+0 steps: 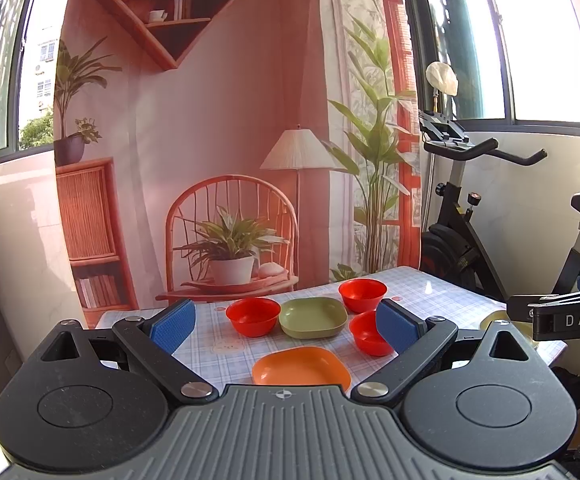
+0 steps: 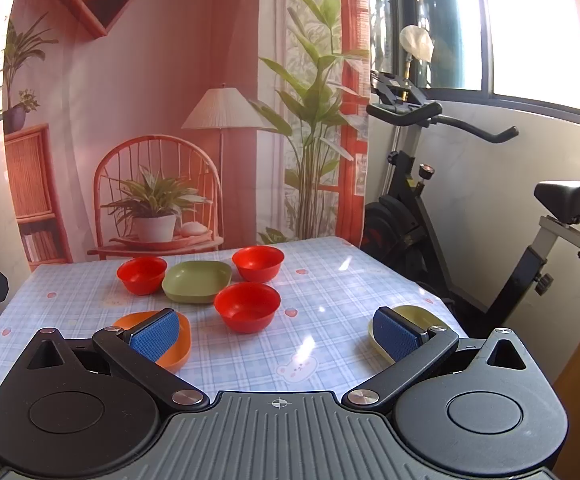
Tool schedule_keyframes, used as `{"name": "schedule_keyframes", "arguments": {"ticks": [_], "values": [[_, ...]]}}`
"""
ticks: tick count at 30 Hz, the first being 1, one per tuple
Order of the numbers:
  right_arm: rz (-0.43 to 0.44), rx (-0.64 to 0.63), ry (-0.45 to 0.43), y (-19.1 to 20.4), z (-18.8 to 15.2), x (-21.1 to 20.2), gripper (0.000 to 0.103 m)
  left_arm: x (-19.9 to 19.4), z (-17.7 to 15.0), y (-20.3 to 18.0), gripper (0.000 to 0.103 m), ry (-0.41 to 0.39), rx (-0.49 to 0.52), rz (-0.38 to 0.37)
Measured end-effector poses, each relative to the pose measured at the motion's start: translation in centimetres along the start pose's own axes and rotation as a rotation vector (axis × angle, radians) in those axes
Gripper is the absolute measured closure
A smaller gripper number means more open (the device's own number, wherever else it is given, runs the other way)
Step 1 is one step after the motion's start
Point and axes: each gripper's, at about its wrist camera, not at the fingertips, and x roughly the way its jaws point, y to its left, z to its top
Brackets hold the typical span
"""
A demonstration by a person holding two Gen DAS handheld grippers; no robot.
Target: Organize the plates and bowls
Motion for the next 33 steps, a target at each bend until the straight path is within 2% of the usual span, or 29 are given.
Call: {"name": "schedule_keyframes", "arguments": {"ticks": [33], "values": [[0.000,0.005,0.008,0.03,-0.13,0.27,0.000,0.04,-0.03,0.13,0.005,0.002,-0.002,0.001]]}}
